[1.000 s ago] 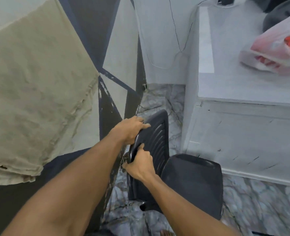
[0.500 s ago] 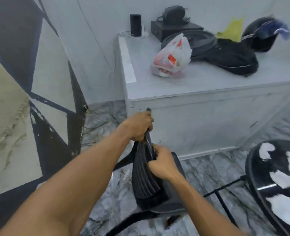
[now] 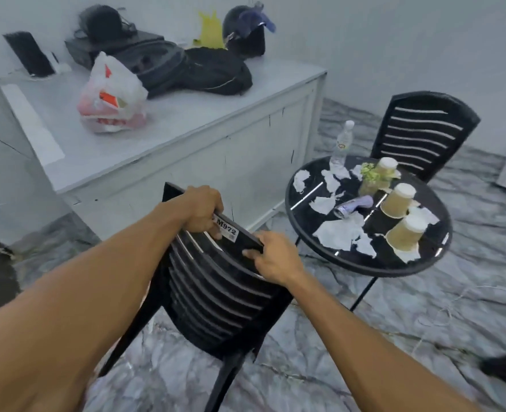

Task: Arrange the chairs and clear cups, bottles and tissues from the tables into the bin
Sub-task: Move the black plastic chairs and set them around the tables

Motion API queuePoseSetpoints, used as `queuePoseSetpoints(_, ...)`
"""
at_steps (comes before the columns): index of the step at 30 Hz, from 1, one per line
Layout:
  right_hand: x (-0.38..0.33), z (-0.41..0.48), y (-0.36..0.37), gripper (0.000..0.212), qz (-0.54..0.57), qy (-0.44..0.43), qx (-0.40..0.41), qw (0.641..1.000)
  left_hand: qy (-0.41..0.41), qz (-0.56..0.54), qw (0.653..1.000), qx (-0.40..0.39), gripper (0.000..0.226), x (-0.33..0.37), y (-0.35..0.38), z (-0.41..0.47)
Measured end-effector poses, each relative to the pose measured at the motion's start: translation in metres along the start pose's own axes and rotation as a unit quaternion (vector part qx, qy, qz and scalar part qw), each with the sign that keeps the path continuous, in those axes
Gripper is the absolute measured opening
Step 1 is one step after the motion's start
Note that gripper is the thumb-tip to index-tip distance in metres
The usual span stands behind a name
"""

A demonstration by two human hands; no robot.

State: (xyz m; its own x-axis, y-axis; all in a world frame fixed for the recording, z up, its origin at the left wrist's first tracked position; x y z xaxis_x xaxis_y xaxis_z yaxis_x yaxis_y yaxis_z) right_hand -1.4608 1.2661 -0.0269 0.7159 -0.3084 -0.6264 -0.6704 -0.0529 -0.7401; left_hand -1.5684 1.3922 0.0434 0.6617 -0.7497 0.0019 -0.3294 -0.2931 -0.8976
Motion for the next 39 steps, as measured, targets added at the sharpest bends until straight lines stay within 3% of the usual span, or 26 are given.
queuePoseSetpoints(11, 0.038, -0.103, -0.032, 0.025, -0.113, -0.062, 0.081, 0.988, 0.044, -0.083, 0.991, 0.091, 0.040, 0.092, 0.028, -0.040)
queuePoseSetpoints(16, 0.057, -0.144, 0.018, 0.021, -0.150, -0.036, 0.067, 0.986, 0.080, -0.096, 0.981, 0.148, 0.026, 0.105, 0.089, -0.059)
queuePoseSetpoints(19, 0.076, -0.162, 0.077, 0.010, -0.174, -0.008, 0.016, 0.985, 0.073, -0.111, 0.982, 0.138, 0.008, 0.105, 0.160, -0.066)
queuePoseSetpoints(23, 0.049, -0.160, 0.130, 0.022, -0.179, -0.010, -0.037, 0.983, 0.026, -0.097, 0.991, 0.087, 0.022, 0.052, 0.215, -0.077)
queuePoseSetpoints(28, 0.055, -0.152, 0.122, 0.013, -0.160, 0.002, -0.051, 0.986, 0.013, -0.097, 0.992, 0.080, 0.016, 0.044, 0.211, -0.074)
queuePoseSetpoints(39, 0.046, -0.184, 0.150, 0.020, -0.211, 0.046, -0.046, 0.975, 0.026, -0.105, 0.991, 0.080, 0.028, 0.040, 0.227, -0.100)
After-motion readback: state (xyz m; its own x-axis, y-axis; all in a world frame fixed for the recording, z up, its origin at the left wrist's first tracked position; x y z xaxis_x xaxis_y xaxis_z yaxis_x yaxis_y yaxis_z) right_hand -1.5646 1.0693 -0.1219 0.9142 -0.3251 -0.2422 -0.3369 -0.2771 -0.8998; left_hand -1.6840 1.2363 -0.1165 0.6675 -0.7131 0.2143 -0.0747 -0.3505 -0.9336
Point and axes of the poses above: each hand's wrist, its own z-axis towards the middle knuckle, its own y-axis out of the palm, x = y × z, the point moved 7 cm from there along z, towards the middle knuckle, and after that the axes turned 8 degrees about -x, right-handed, at the moved point
